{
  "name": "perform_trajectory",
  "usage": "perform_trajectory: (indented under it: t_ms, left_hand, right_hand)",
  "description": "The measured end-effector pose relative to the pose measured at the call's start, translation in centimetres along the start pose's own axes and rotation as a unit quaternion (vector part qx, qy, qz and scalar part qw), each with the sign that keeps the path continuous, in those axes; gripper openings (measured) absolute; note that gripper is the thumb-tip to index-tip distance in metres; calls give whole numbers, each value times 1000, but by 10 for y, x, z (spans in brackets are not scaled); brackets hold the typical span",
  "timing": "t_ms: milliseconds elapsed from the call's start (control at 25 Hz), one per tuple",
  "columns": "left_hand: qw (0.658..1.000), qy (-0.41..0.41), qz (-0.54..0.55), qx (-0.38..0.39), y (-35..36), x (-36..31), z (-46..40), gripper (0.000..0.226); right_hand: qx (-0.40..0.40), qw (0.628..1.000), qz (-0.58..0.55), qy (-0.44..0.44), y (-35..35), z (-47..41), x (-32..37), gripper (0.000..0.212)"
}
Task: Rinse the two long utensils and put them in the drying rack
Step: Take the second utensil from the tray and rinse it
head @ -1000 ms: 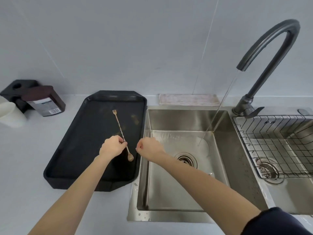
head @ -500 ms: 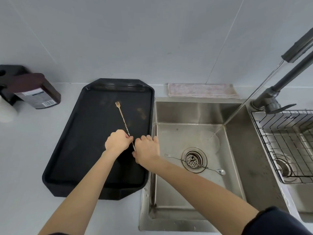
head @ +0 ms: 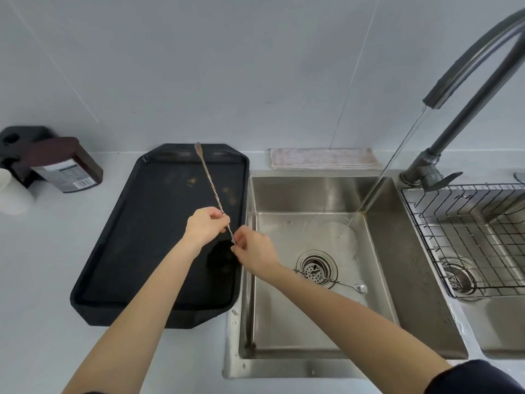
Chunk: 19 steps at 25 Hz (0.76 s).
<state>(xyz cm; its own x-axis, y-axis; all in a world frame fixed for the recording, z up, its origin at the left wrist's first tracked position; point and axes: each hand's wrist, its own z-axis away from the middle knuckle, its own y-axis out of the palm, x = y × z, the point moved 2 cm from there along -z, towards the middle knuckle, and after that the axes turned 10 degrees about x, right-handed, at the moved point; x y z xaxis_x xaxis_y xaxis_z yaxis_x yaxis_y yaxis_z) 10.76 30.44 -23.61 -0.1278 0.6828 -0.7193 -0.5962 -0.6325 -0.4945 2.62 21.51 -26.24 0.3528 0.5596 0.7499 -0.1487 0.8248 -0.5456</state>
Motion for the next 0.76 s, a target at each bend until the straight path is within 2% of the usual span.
perform_trajectory:
  t_ms: [80,200,240,400,520,760]
  left_hand:
    - [999,41,30,7,8,-13,6,10]
    - [995,83,60,14,27,-33,17,13]
    - [994,88,66,20,35,-39,19,15]
    - [990,102,84,47,73,-62,22,20]
    - [987,112,94,69,106,-83,23,23]
    - [977,143,127,96,163,-132,22,24]
  right_hand:
    - [-17,999,-34,2,-10,9,-11,6]
    - [-35,998,-55,15,-26,28,-32,27]
    - [-43,997,-55,22,-30,35,-40,27]
    - [-92,991,-80,55,-50,61,-73,7]
    - [-94,987,-92,89,-64,79,-98,15]
    - [-108,983,-86,124,-106,102,-150,14]
